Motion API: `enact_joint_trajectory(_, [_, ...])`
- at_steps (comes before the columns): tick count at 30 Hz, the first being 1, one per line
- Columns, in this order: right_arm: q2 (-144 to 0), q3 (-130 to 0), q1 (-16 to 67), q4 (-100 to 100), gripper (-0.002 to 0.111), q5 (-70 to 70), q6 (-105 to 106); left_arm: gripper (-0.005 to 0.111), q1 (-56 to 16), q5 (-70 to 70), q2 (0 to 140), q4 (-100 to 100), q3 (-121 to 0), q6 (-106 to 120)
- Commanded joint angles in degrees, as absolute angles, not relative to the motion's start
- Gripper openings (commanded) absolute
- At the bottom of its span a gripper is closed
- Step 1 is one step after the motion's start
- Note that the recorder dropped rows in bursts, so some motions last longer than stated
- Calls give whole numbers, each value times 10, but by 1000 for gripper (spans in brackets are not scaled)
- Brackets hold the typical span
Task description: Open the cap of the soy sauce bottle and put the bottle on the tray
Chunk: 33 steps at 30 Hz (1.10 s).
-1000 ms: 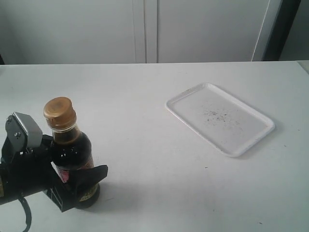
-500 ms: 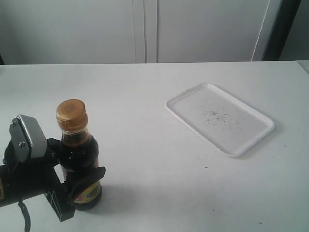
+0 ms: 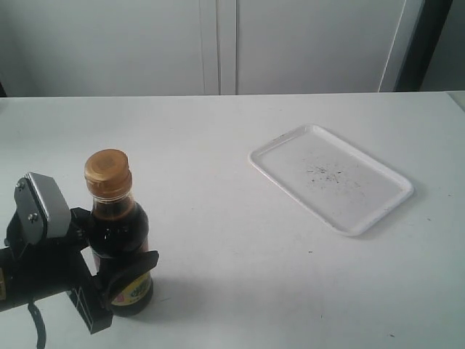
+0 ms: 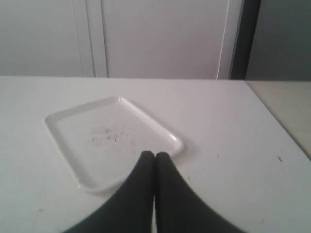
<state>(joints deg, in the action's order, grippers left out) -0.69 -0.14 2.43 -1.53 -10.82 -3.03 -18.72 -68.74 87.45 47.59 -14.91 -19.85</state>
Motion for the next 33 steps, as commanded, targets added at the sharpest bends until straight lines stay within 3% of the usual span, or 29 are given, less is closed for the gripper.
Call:
enact_joint_trajectory(1, [-5, 0, 22, -17, 0, -29, -30, 0, -191, -700, 873, 472, -145, -191])
enact_joint_trajectory(21, [-5, 0, 22, -10, 0, 137, -217, 0, -191, -700, 873, 471, -145, -192])
enact_joint_trajectory(33, [-158, -177, 22, -111, 0, 168, -225, 0, -191, -700, 873, 471, -145, -192])
